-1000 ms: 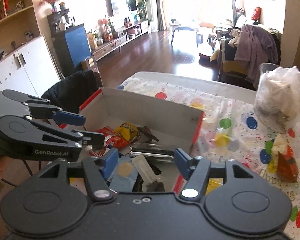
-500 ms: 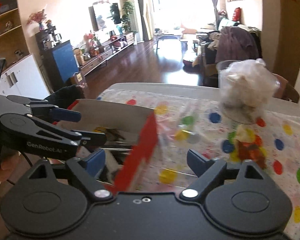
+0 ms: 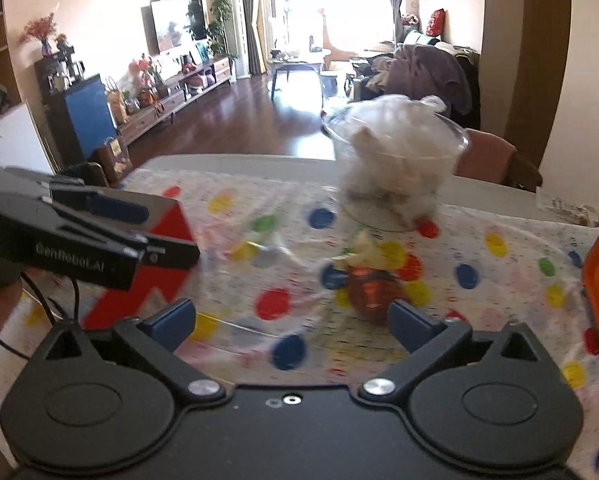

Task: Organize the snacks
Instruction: 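Move both tools back toward the red foil bag and cream paper packet, then grasp the cream paper packet with the left tool while the right tool grasps the red foil bag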

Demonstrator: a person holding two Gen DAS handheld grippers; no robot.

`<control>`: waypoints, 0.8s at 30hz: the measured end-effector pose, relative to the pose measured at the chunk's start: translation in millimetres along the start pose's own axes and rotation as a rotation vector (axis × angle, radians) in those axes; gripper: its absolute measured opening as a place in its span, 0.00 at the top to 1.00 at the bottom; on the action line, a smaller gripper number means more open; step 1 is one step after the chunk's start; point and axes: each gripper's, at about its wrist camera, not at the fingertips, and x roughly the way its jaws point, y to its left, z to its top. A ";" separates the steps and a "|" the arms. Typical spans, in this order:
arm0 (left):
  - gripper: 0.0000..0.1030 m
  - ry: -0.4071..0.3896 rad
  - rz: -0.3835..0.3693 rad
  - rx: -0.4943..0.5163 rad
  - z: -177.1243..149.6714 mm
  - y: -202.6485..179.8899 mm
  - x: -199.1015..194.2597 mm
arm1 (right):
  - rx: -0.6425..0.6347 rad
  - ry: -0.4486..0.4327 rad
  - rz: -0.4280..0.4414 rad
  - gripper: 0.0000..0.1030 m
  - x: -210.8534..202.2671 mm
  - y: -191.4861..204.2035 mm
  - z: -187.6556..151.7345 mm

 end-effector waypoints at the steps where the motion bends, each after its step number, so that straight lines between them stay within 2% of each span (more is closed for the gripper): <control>1: 0.20 0.006 0.004 0.003 3.3 -4.1 6.4 | -0.005 0.005 -0.003 0.00 1.9 -7.7 -0.6; 7: 0.20 0.068 0.027 0.009 24.9 -25.1 50.2 | -0.040 0.033 -0.018 0.00 19.8 -48.0 -3.1; 14: 0.20 0.125 0.052 0.007 44.3 -33.7 95.3 | -0.085 0.049 -0.011 0.01 47.4 -76.5 -6.1; 18: 0.20 0.168 0.101 0.013 55.8 -39.5 124.0 | -0.086 0.077 0.005 0.01 69.7 -90.0 -6.9; 24: 0.20 0.275 0.082 -0.020 69.1 -41.7 170.7 | -0.092 0.121 0.032 0.03 102.9 -99.2 -9.3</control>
